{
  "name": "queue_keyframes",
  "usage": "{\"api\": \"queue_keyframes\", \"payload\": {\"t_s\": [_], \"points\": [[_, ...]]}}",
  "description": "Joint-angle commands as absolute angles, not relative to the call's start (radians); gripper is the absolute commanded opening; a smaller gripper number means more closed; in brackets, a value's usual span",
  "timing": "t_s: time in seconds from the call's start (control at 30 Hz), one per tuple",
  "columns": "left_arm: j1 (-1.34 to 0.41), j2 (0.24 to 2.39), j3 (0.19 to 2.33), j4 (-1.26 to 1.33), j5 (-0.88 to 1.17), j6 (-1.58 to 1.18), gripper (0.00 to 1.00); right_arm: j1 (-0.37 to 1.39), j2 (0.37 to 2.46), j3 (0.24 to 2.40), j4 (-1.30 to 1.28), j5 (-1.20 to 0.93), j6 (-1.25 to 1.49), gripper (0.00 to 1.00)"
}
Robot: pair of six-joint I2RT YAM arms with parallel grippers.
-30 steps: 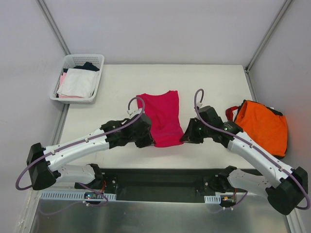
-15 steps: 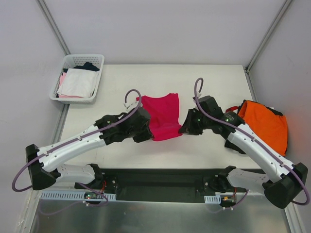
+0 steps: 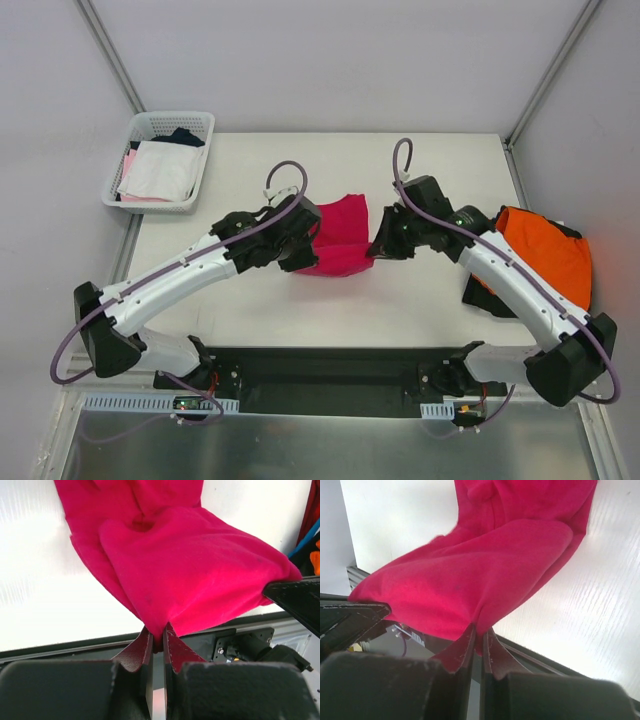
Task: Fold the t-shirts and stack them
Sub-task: Fold the tshirt
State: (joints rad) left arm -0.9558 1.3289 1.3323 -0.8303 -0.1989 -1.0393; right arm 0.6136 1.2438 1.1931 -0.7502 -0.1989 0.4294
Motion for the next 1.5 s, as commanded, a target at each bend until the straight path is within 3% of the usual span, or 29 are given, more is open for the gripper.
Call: {"api": "queue_keyframes", "payload": {"t_s": [0.0,1.47], "points": [[-0.896,1.365,1.393,-0.862,-0.198,-0.963,0.0,0.568,1.287,1.293,-0.764,-0.229,0.377,0.05],[-0.422,1.913,1.782,-0.769,0.038,-0.589,0.0,0.356,2.152,2.012,-0.749,-0.495,0.281,0.04]]}}
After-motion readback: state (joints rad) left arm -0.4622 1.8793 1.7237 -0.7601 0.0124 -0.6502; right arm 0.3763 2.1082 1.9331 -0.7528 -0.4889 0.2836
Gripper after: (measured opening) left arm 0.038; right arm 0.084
